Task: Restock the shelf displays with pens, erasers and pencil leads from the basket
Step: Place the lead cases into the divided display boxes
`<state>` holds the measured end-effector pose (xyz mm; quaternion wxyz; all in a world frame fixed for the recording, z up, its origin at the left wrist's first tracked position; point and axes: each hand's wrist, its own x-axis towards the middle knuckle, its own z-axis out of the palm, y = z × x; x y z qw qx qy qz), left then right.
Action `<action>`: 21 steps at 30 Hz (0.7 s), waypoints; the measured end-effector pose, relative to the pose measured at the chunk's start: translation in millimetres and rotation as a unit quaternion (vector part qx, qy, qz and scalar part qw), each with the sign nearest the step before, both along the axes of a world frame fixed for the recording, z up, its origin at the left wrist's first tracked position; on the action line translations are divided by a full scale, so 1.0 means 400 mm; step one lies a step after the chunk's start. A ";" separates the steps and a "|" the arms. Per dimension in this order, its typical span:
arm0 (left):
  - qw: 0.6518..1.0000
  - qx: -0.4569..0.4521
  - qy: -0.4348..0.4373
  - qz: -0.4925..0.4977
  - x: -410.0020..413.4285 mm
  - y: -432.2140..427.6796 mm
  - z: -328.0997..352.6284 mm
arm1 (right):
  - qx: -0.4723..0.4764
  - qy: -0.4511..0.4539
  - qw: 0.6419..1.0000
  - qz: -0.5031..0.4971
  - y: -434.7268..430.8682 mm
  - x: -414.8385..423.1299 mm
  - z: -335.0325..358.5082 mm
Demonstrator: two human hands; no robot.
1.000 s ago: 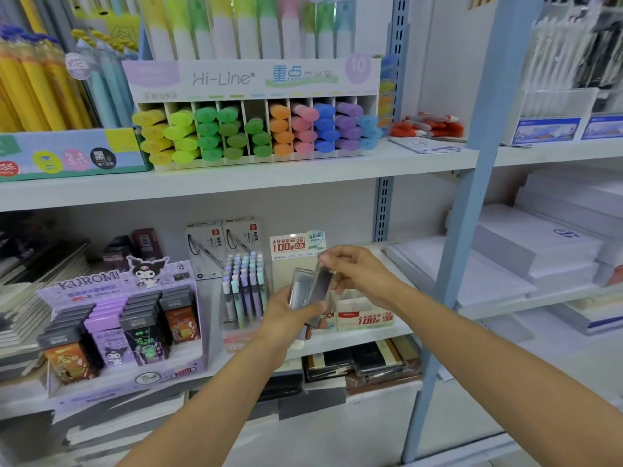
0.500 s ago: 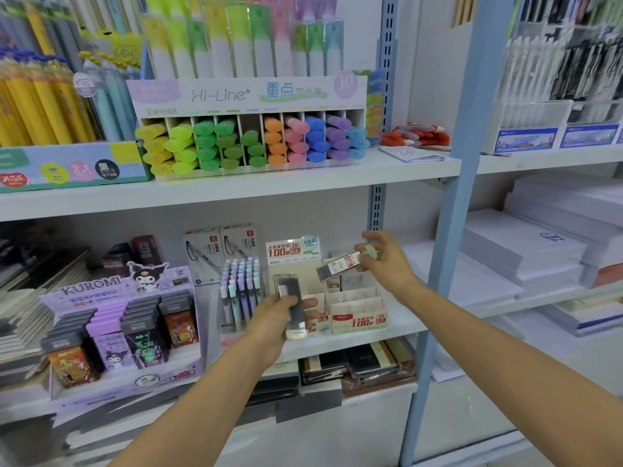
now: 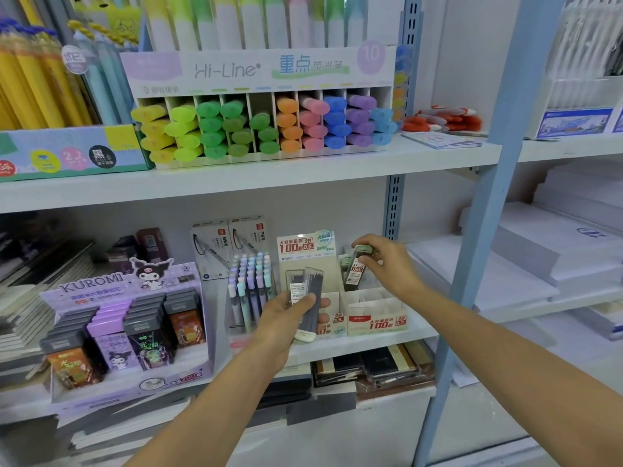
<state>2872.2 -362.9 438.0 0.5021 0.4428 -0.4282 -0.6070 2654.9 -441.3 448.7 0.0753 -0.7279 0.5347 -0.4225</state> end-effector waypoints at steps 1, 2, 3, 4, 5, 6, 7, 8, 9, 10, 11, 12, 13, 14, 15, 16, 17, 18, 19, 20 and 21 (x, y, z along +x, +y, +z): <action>1.000 0.000 0.000 -0.001 0.000 -0.002 -0.004 | -0.002 0.009 1.000 0.003 -0.005 0.002 -0.005; 1.000 -0.001 0.001 -0.001 0.000 -0.004 -0.006 | 0.000 0.017 1.000 0.004 -0.011 0.003 -0.010; 1.000 -0.002 0.003 -0.001 0.001 -0.006 -0.009 | 0.006 0.028 1.000 0.002 -0.017 0.003 -0.017; 1.000 -0.003 0.005 -0.002 0.001 -0.006 -0.012 | 0.014 0.040 0.999 -0.002 -0.022 0.006 -0.025; 1.000 -0.003 0.007 -0.002 0.002 -0.007 -0.014 | 0.022 0.051 0.998 -0.007 -0.024 0.008 -0.031; 1.000 -0.002 0.009 -0.004 0.002 -0.006 -0.016 | 0.028 0.054 0.998 -0.010 -0.026 0.011 -0.037; 1.000 -0.002 0.011 -0.006 0.002 -0.006 -0.018 | 0.033 0.050 0.998 -0.012 -0.026 0.014 -0.041; 1.000 -0.002 0.011 -0.008 0.002 -0.006 -0.019 | 0.036 0.042 0.998 -0.013 -0.024 0.016 -0.041; 1.000 -0.004 0.010 -0.010 0.003 -0.005 -0.019 | 0.038 0.030 0.999 -0.017 -0.019 0.019 -0.039; 1.000 -0.007 0.007 -0.013 0.004 -0.003 -0.018 | 0.036 0.014 0.999 -0.021 -0.012 0.022 -0.034; 1.000 -0.010 0.005 -0.015 0.004 -0.002 -0.017 | 0.029 -0.007 0.999 -0.025 -0.003 0.025 -0.025; 1.000 -0.013 0.003 -0.017 0.004 -0.001 -0.015 | 0.020 -0.029 0.999 -0.025 0.009 0.029 -0.014; 1.000 -0.016 0.001 -0.018 0.003 0.001 -0.013 | 0.018 -0.054 0.998 -0.017 0.023 0.035 -0.001; 1.000 -0.019 0.000 -0.019 0.002 0.003 -0.011 | 0.028 -0.088 0.996 0.005 0.038 0.044 0.011; 1.000 -0.021 -0.001 -0.022 -0.001 0.005 -0.008 | 0.053 -0.133 0.989 0.041 0.054 0.054 0.024; 0.999 -0.023 -0.005 -0.027 -0.006 0.009 -0.005 | 0.091 -0.178 0.976 0.087 0.072 0.064 0.035; 0.999 -0.026 -0.009 -0.034 -0.011 0.015 -0.002 | 0.137 -0.210 0.959 0.131 0.089 0.072 0.044; 0.999 -0.028 -0.014 -0.039 -0.015 0.020 0.000 | 0.185 -0.222 0.943 0.167 0.104 0.079 0.051; 0.999 -0.029 -0.017 -0.042 -0.019 0.025 0.003 | 0.224 -0.221 0.929 0.194 0.116 0.084 0.054; 0.999 -0.027 -0.018 -0.043 -0.021 0.030 0.007 | 0.248 -0.216 0.920 0.214 0.124 0.088 0.054; 0.999 -0.021 -0.016 -0.044 -0.022 0.034 0.011 | 0.254 -0.217 0.916 0.224 0.128 0.089 0.053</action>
